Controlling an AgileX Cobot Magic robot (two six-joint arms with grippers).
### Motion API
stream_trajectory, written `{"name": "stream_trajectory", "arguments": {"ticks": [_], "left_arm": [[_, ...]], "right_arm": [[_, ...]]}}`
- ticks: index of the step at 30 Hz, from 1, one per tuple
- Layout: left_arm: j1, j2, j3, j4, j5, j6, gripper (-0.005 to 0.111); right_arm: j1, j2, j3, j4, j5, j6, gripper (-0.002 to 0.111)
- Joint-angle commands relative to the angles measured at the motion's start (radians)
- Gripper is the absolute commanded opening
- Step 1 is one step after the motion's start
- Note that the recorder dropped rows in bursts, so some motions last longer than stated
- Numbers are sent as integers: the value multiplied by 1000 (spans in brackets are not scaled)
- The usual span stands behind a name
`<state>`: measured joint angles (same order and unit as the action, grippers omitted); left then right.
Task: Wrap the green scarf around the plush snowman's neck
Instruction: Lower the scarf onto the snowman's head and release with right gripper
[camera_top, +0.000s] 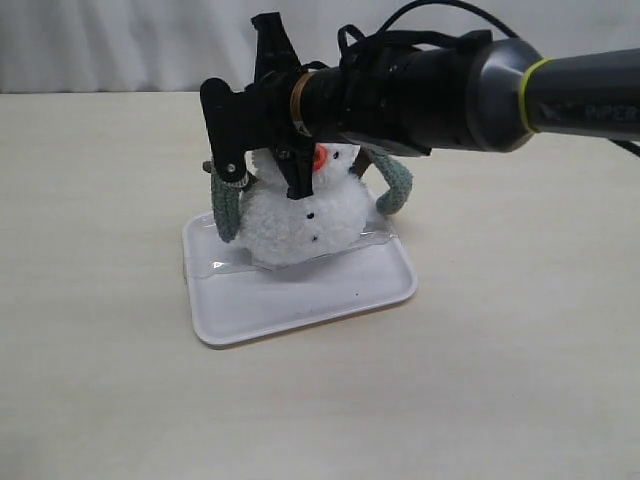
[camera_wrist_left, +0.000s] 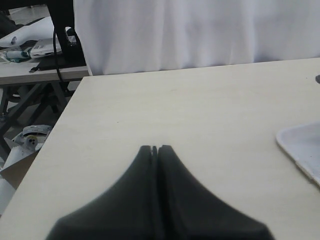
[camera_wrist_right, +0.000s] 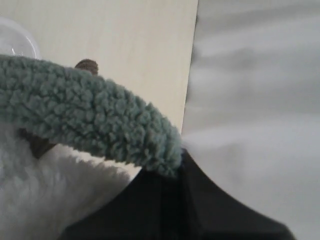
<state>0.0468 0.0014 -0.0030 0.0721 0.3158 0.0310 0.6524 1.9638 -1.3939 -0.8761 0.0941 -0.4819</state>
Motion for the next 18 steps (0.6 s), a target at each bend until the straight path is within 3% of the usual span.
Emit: {"name": "stream_trajectory", "arguments": {"ticks": [1, 4, 11, 14, 18], "left_arm": [[-6, -1, 3, 3, -7, -2, 0], [-6, -1, 3, 3, -7, -2, 0], [-6, -1, 3, 3, -7, -2, 0], [-6, -1, 3, 3, -7, -2, 0], [-6, -1, 3, 5, -7, -2, 0]], "right_arm": [[2, -7, 2, 0, -14, 25, 5], [2, -7, 2, 0, -11, 23, 18], [2, -7, 2, 15, 39, 46, 64], [2, -7, 2, 34, 138, 102, 72], [4, -13, 2, 34, 238, 151, 72]]}}
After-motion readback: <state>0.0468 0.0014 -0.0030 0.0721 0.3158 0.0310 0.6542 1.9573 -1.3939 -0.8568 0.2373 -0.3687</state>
